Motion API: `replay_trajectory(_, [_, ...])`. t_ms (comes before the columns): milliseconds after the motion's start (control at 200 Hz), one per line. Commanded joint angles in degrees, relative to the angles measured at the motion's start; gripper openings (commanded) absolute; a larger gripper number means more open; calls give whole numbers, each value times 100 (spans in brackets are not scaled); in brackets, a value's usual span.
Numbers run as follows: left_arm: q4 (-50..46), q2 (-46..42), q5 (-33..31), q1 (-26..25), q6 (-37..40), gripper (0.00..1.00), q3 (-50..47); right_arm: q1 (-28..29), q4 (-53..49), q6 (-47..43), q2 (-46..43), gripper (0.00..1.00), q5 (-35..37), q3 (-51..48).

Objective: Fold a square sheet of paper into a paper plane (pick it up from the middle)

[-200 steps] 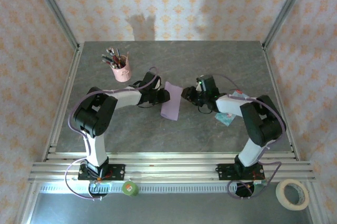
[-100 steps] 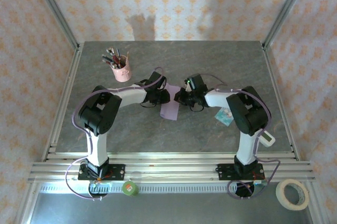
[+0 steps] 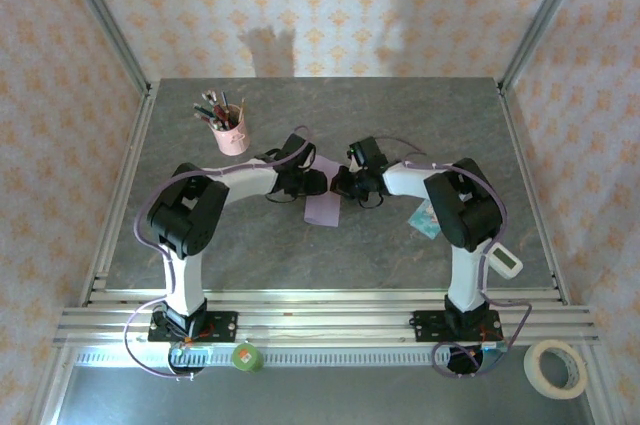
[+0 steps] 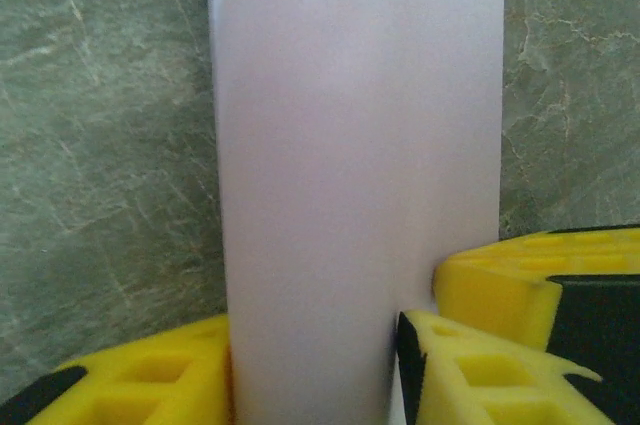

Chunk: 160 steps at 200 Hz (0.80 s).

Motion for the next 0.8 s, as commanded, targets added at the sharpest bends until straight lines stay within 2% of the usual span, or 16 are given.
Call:
replay_trajectory(0, [-192, -292, 326, 172, 162, 49, -65, -12, -802, -221, 356, 8, 672, -89])
replay_trajectory(305, [-232, -154, 641, 272, 272, 47, -258, -21, -766, -94, 362, 8, 555, 75])
replay_trajectory(561, [-560, 209, -37, 256, 370, 42, -261, -110, -212, 207, -104, 11, 83, 247])
replay_trajectory(796, [-775, 453, -487, 120, 431, 44, -161, -477, 335, 580, -832, 15, 320, -237])
